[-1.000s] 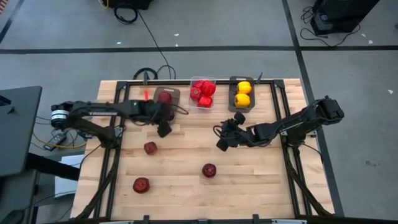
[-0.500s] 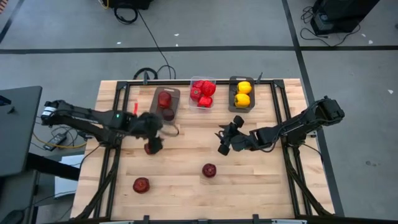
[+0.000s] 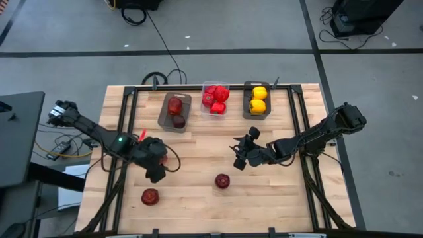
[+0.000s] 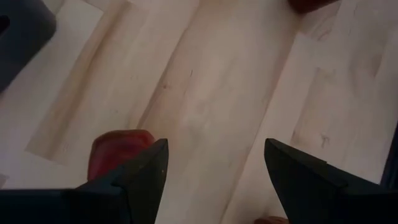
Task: Sort produce into baskets
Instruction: Put the top apple into the left black transparent bin
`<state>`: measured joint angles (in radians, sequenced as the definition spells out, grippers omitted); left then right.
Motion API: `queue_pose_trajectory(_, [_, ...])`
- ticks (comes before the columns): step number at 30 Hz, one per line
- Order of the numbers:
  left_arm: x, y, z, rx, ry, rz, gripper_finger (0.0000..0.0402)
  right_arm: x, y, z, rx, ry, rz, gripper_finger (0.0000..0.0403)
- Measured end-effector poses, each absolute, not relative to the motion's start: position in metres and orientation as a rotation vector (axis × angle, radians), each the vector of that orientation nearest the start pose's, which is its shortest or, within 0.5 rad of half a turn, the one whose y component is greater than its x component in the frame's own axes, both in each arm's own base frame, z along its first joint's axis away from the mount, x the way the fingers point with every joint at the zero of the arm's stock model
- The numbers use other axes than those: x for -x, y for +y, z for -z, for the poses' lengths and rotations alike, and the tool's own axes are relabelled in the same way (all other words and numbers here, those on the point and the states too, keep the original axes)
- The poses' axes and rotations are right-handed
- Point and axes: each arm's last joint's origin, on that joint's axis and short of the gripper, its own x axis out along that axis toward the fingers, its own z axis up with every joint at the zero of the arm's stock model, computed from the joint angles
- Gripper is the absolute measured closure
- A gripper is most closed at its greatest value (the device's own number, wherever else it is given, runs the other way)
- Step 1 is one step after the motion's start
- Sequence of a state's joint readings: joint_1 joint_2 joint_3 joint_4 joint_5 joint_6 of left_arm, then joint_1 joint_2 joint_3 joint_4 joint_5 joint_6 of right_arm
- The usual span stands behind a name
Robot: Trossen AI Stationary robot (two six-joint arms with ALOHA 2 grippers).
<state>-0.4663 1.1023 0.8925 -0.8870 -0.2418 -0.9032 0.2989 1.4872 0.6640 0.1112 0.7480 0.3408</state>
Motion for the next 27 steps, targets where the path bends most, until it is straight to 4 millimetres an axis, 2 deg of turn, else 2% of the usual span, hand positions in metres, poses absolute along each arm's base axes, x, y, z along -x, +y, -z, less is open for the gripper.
queue_pose_trajectory(9, [-0.175,-0.086,-0.257,0.364,1.022,-0.339,0.0118,-0.269,0.062,-0.170,0.031,0.535,0.529,0.0199])
queue_pose_trajectory(20, [-0.171,-0.080,-0.230,0.351,1.075,-0.425,0.0007,-0.269,0.062,-0.169,0.033,0.545,0.523,0.0199])
queue_pose_trajectory(27, [-0.168,-0.072,-0.215,0.340,1.103,-0.478,0.0014,-0.269,0.062,-0.169,0.033,0.547,0.520,0.0199])
